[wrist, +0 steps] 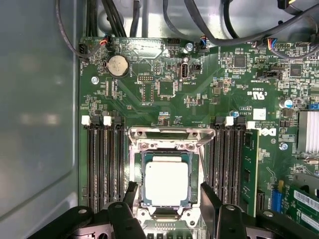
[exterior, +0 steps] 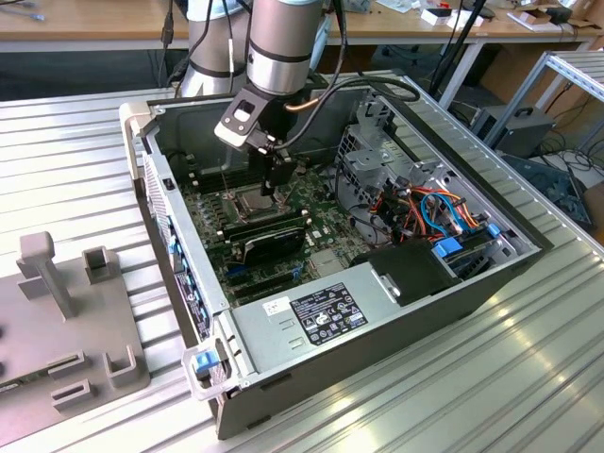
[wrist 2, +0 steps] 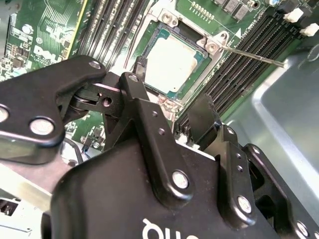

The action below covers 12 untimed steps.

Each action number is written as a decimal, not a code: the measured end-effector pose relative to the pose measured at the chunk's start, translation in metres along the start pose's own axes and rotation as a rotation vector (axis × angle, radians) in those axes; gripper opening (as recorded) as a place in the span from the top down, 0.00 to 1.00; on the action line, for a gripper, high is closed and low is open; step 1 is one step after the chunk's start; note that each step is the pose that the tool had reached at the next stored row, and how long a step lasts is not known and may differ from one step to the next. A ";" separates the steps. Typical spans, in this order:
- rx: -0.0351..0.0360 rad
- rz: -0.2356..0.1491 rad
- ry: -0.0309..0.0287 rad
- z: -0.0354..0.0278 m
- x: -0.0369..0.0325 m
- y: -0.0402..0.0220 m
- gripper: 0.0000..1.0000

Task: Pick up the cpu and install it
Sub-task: 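Place the cpu into insertion slot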

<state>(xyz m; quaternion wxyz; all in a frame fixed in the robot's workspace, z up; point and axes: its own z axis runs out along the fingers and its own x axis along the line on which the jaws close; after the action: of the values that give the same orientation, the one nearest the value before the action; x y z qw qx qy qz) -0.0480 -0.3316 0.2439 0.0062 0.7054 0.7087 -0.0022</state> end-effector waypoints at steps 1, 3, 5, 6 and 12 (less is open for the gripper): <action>-0.0002 0.000 -0.0001 -0.0019 0.0000 0.0000 0.39; -0.0007 0.000 -0.0007 -0.0041 0.0000 0.0000 0.39; -0.0005 -0.001 -0.0163 -0.0041 0.0002 0.0000 0.39; -0.0004 -0.004 -0.0267 -0.0041 0.0004 0.0000 0.39; -0.0005 -0.008 -0.0303 -0.0042 0.0004 0.0000 0.39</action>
<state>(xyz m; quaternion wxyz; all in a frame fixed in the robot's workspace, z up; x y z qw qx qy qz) -0.0480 -0.3312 0.2481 0.0171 0.7026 0.7113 -0.0127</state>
